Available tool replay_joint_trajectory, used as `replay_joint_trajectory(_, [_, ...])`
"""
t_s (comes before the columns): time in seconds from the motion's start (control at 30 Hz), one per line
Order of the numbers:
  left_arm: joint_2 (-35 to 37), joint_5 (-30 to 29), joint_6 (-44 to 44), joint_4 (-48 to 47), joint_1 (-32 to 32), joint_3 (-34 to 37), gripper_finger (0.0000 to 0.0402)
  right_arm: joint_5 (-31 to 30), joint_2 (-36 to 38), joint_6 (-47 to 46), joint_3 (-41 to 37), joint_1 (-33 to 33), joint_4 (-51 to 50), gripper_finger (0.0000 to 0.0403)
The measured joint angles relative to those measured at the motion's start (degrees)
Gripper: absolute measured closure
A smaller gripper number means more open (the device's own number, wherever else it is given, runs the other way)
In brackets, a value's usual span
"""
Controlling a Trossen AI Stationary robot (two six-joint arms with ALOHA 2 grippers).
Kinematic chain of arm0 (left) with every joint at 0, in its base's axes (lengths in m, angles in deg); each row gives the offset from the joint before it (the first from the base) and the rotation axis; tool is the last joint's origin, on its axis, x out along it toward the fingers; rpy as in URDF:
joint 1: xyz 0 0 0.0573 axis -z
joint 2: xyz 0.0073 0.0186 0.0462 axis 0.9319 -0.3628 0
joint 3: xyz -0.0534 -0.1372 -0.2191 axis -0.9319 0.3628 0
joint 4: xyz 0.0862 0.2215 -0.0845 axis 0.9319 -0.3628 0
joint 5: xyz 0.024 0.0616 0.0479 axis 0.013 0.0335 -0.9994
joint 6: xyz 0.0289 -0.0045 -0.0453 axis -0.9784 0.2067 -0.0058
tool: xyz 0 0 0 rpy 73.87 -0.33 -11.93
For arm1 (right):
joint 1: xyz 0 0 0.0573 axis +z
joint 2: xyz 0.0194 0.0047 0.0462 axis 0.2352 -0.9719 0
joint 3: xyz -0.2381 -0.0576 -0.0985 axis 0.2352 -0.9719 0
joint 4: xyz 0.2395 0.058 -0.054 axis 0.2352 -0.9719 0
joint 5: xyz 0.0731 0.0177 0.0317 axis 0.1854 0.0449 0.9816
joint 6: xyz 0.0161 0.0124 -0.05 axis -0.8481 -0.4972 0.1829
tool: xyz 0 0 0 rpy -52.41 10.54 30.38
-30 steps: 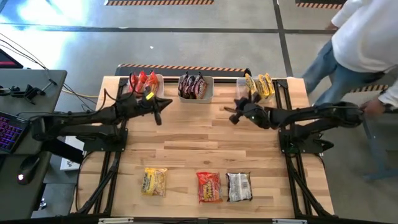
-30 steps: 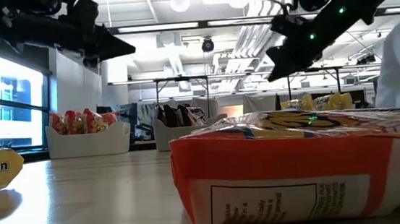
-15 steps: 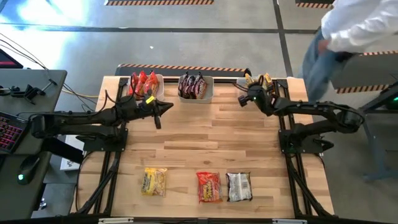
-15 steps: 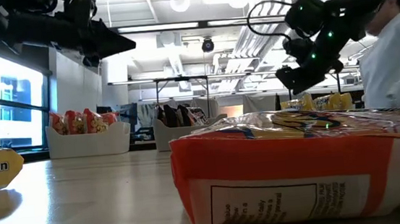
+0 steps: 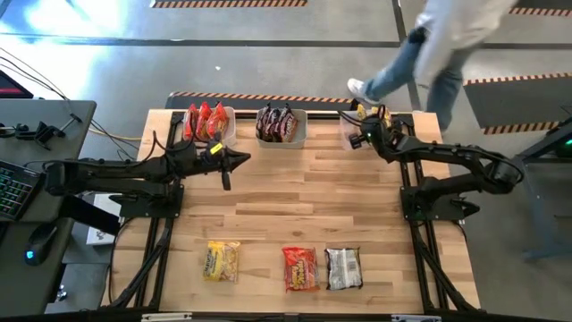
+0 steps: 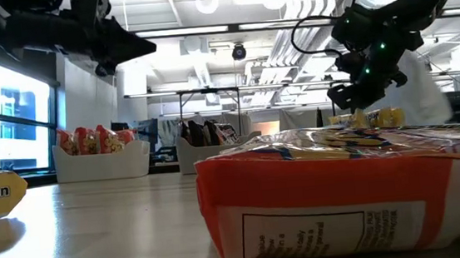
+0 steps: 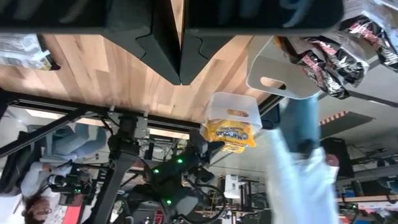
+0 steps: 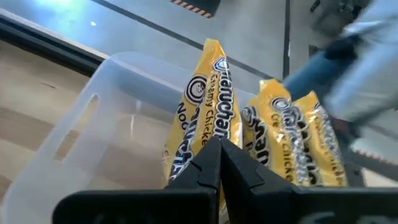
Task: Sort Maruchan noodles
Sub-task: Adjust the yellow noodle pack, then put the yellow noodle pack into the transparent bin
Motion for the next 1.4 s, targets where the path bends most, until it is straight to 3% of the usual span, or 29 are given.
replay_joint_trajectory(0.1, [0.0, 0.0, 0.0, -0.1, 0.8, 0.0, 0.0401, 0.8, 1.4, 1.5, 0.0, -0.2, 1.4, 0.0403])
replay_joint_trajectory(0.27, [0.0, 0.5, -0.1, -0.7, 1.7, 0.0, 0.0401, 9.6, 4.0, 2.1, 0.0, 0.1, 1.8, 0.0403])
replay_joint_trajectory(0.37, [0.0, 5.5, -1.1, -3.8, 3.7, -0.1, 0.0401, 13.7, 6.5, 3.8, 0.0, 2.7, 2.2, 0.0403])
replay_joint_trajectory(0.53, [0.0, 7.7, 2.5, -12.9, 10.8, -0.6, 0.0401, 13.6, 11.1, 4.3, -2.9, 11.5, 7.1, 0.0403])
replay_joint_trajectory(0.73, [-0.3, 4.2, 11.9, -19.8, 21.6, -0.6, 0.0393, 15.3, 12.6, 3.7, -11.1, 23.7, 21.4, 0.0403])
replay_joint_trajectory(0.93, [-5.1, -0.3, 19.7, -22.8, 32.1, -0.6, 0.0354, 13.7, 12.4, 3.7, -14.7, 34.1, 28.2, 0.0403])
replay_joint_trajectory(1.13, [-13.6, -0.7, 25.5, -22.4, 42.3, -0.6, 0.0302, 9.5, 12.4, 3.7, -14.7, 40.2, 28.4, 0.0403])
replay_joint_trajectory(1.3, [-20.6, -8.1, 25.4, -23.3, 52.3, -4.5, 0.0284, 7.6, 12.4, 3.7, -14.7, 42.5, 28.4, 0.0403])
replay_joint_trajectory(1.4, [-24.4, -9.3, 26.2, -24.1, 56.0, -7.7, 0.0282, 7.1, 12.4, 3.6, -14.7, 43.1, 28.4, 0.0403])
